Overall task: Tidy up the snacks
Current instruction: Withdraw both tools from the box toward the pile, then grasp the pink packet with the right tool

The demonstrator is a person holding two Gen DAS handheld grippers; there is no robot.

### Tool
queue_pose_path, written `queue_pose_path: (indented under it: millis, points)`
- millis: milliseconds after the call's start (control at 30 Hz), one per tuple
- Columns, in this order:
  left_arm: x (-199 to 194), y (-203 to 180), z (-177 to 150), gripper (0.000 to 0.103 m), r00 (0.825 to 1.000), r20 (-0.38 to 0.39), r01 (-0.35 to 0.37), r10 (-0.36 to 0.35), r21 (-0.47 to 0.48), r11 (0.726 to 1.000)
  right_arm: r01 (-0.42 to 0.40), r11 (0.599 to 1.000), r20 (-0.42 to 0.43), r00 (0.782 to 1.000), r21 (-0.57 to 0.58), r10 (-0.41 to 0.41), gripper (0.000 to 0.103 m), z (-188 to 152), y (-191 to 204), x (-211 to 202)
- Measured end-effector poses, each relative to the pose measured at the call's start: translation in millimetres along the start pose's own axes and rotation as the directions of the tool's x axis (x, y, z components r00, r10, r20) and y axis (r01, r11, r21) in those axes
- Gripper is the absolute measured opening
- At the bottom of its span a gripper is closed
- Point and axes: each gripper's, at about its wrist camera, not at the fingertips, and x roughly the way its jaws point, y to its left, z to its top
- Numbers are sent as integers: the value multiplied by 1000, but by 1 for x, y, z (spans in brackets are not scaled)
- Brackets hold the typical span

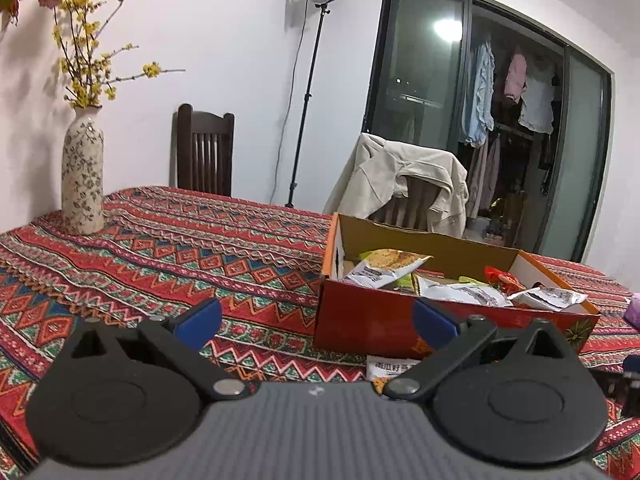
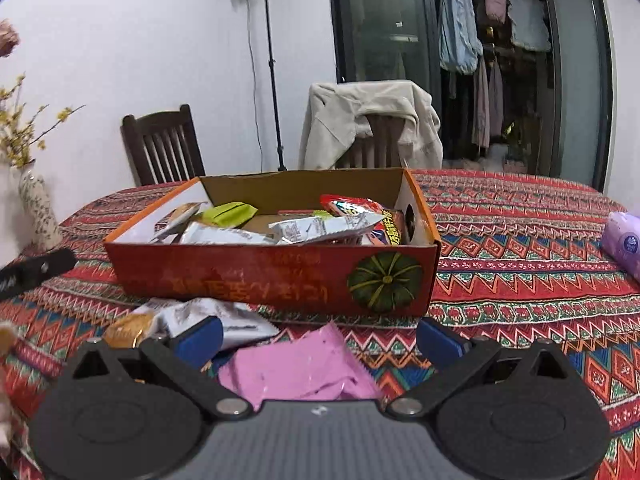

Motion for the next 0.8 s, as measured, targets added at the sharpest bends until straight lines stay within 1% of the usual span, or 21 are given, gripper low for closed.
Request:
queue_pose_path:
  millis: [100, 233, 300, 500, 700, 800]
  points:
    - [3, 1, -1, 103, 1000, -14, -6, 6, -8, 1000, -1, 1000, 19, 1000, -26, 2, 103, -8, 1, -1]
    - [6, 3, -2, 103, 1000, -28, -7, 7, -22, 1000, -41, 999, 11, 999, 24, 40, 103, -12, -7, 3]
    - [7, 3, -3, 103, 999, -33, -13, 13, -20, 1000, -49, 998, 8, 999, 30, 49, 103, -12, -8, 3]
    - [12, 0, -6, 103, 999, -53, -13, 12, -7, 1000, -44, 999, -22, 999, 27, 45, 103, -18, -6, 9]
    - [20, -4, -8, 103, 995, -96, -12, 12, 6, 1000, -53, 998, -59, 997, 37, 55, 103, -18, -8, 15]
    - [18, -4, -8, 103, 996, -84, -5, 6, 4, 1000, -58, 998, -76, 995, 35, 60, 103, -18, -8, 18]
